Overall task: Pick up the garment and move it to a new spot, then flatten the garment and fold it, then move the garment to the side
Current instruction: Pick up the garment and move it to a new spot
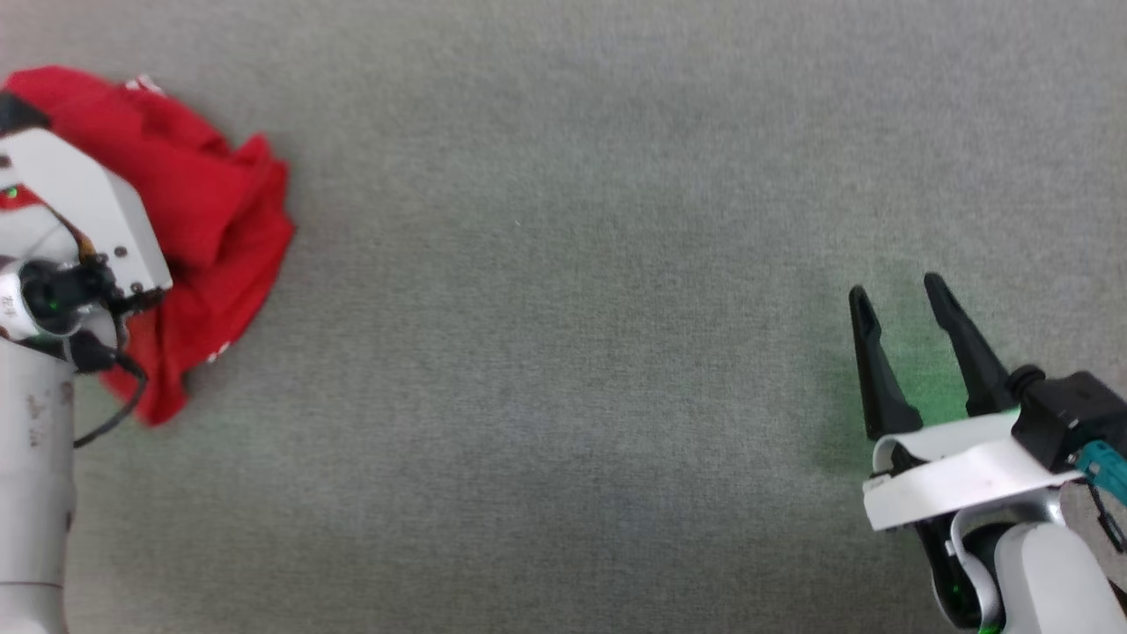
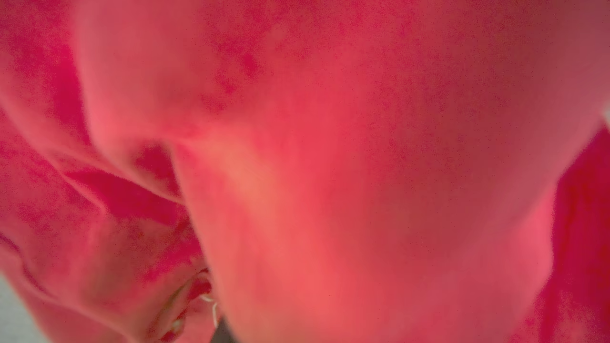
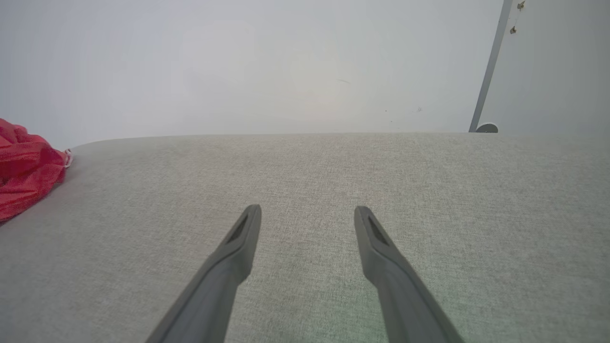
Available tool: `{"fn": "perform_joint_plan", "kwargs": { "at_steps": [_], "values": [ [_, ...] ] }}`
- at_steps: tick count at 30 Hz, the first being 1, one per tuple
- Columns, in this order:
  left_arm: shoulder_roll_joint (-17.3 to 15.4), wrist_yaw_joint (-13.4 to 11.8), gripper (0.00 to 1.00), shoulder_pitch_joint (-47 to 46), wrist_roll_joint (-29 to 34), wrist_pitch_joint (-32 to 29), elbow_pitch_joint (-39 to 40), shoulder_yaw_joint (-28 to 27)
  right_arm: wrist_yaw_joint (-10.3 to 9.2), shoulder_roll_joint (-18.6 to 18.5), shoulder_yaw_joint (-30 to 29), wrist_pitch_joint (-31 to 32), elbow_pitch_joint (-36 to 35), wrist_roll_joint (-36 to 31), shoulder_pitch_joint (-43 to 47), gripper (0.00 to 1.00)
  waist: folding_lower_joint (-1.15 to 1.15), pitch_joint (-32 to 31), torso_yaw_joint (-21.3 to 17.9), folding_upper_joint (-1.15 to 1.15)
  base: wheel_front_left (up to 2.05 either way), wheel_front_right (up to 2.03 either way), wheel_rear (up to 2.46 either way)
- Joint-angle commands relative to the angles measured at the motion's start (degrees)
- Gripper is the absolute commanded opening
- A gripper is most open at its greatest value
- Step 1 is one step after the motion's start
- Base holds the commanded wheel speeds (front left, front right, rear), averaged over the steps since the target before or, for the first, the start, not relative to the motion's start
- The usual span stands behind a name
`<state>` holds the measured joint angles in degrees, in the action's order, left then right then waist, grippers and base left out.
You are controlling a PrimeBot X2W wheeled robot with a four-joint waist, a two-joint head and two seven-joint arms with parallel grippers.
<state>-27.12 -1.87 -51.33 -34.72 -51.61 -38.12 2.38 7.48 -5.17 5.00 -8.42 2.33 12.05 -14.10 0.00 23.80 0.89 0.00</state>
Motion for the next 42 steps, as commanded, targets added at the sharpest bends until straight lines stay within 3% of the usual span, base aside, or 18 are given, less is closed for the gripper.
{"fn": "perform_joint_plan", "kwargs": {
  "at_steps": [1,14,24,32,42],
  "values": [
    [-0.55,0.46,0.00,0.06,0.33,1.12,0.99,-0.08,0.02,0.14,-0.07,-0.29,0.35,0.29,1.12,1.00,0.00,-2.90,1.31,0.00,0.00,0.00,0.00],
    [-1.60,3.71,0.00,-1.62,3.08,10.07,12.90,1.75,0.02,0.82,0.23,-0.69,2.54,1.07,4.92,1.00,0.00,-13.92,4.32,0.00,0.00,0.00,0.00],
    [0.56,4.39,0.00,-0.44,2.67,12.93,22.63,3.29,0.02,1.41,-0.05,-0.61,2.97,1.21,7.40,1.00,0.00,-19.78,4.28,0.00,0.00,0.00,0.00],
    [3.00,4.00,0.00,2.76,0.87,10.61,30.36,5.22,0.02,1.51,-2.75,-0.77,2.63,0.46,8.54,1.00,0.00,-22.01,0.99,0.00,0.00,0.00,0.00],
    [5.87,1.74,0.00,9.54,-1.13,7.04,39.71,7.84,0.02,1.35,-8.95,-0.30,2.17,-1.18,9.54,1.00,0.00,-21.93,-7.27,0.00,0.00,0.00,0.00]
  ]
}}
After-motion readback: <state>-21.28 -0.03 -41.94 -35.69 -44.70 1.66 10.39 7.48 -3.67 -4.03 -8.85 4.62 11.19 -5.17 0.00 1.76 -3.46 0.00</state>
